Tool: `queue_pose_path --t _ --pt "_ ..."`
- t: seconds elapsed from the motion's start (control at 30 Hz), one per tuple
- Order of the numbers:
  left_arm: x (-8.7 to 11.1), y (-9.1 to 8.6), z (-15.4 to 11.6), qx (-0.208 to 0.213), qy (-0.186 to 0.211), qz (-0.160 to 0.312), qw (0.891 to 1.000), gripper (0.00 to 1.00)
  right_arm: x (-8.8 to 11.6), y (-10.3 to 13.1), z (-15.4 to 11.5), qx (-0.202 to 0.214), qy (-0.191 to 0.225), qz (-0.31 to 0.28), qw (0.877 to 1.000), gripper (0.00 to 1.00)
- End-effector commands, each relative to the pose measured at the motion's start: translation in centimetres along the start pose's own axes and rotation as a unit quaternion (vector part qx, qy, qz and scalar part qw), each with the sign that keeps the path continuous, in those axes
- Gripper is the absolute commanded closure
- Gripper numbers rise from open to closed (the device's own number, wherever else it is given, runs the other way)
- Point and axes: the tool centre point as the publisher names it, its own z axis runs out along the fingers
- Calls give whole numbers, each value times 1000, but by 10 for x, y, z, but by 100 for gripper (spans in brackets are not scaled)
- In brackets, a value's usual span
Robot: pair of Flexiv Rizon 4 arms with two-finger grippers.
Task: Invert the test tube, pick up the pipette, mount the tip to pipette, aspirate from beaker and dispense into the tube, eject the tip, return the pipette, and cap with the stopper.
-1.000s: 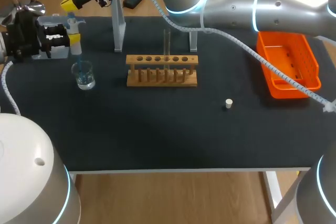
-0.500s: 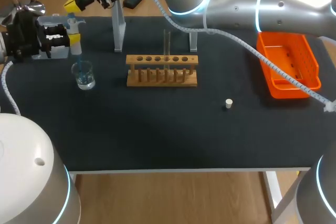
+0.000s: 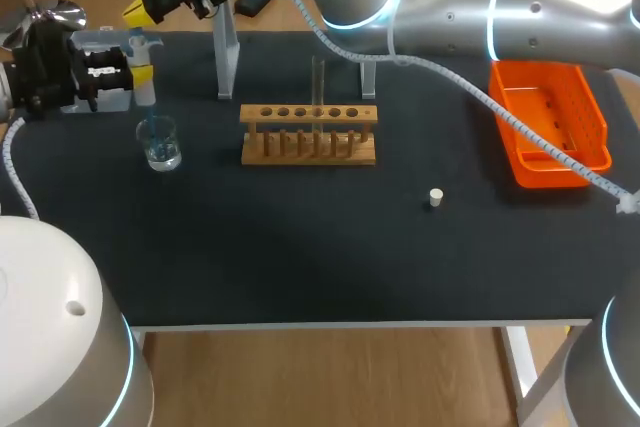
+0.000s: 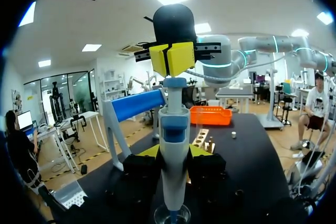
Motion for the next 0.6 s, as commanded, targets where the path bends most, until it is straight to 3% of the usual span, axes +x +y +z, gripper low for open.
queue_pose_path --t 0.03,0.6 --pt "-1 -1 -1 1 1 1 1000 100 0 -2 -1 3 3 1 1000 100" --pt "-1 -1 -1 1 1 1 1000 100 2 -8 3 6 7 6 1000 100"
